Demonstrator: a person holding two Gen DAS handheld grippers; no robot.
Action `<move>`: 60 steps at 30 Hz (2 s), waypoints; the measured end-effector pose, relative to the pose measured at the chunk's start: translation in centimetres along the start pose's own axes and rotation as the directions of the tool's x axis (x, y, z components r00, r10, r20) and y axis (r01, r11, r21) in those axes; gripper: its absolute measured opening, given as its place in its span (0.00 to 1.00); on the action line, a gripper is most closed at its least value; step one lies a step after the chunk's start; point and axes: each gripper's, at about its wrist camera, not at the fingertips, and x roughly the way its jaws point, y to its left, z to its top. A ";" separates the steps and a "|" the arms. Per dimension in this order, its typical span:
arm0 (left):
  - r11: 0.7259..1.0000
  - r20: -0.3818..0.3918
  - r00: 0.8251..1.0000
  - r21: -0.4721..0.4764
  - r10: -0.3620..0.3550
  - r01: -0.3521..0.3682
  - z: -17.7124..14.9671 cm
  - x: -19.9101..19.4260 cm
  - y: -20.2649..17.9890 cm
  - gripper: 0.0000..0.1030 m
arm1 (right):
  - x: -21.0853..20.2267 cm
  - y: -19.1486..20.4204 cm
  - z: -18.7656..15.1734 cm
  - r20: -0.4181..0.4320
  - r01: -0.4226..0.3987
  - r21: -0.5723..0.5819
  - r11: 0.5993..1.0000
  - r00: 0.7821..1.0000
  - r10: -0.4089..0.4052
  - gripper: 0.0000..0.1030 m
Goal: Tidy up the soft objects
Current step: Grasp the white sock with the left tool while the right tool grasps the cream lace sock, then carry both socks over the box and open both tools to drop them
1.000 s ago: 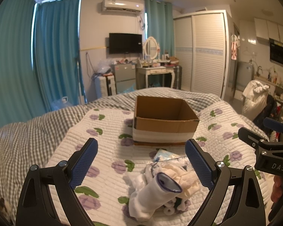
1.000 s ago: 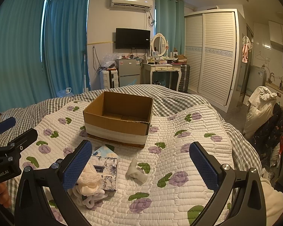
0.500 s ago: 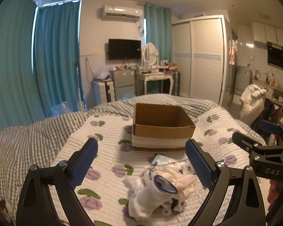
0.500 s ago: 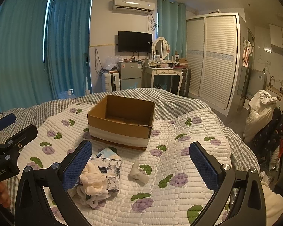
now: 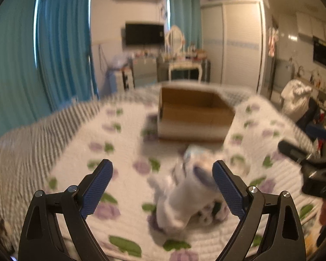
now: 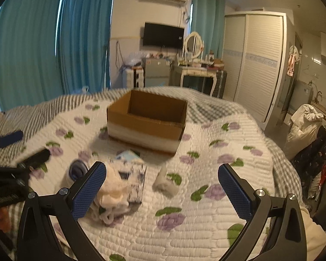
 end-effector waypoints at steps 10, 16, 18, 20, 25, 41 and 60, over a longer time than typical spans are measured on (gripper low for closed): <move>1.000 -0.273 0.962 0.000 -0.027 0.028 -4.9 6.9 -1.2 0.62 | 3.6 1.2 -1.1 -0.070 -0.013 -0.011 1.000 0.998 0.012 1.00; 0.996 -0.254 0.964 -0.050 -0.078 0.068 -4.5 6.2 0.0 0.44 | 4.7 2.3 -1.2 -0.101 -0.047 -0.027 0.999 0.994 0.044 1.00; 0.997 -0.216 0.975 -0.053 -0.059 0.048 -3.5 4.8 0.9 0.44 | 5.0 3.0 -1.2 -0.105 -0.079 -0.037 0.996 0.992 0.075 1.00; 0.996 -0.189 0.980 -0.068 -0.066 0.054 -2.5 3.9 1.9 0.44 | 5.6 3.9 -1.3 -0.112 -0.094 -0.051 0.994 0.990 0.088 1.00; 0.997 -0.133 0.990 -0.074 -0.034 0.025 -0.9 2.9 3.6 0.44 | 7.6 6.6 -1.7 -0.158 -0.146 -0.094 0.985 0.979 0.130 0.98; 0.997 -0.069 0.995 -0.033 -0.077 0.075 2.8 1.9 1.7 0.44 | 7.1 4.0 -0.3 -0.151 -0.247 0.004 0.969 0.958 0.245 0.24; 0.993 -0.025 0.995 0.075 -0.094 0.095 19.7 14.6 -3.3 0.44 | 15.2 -4.6 19.1 0.032 -0.201 0.016 0.980 0.979 0.200 0.24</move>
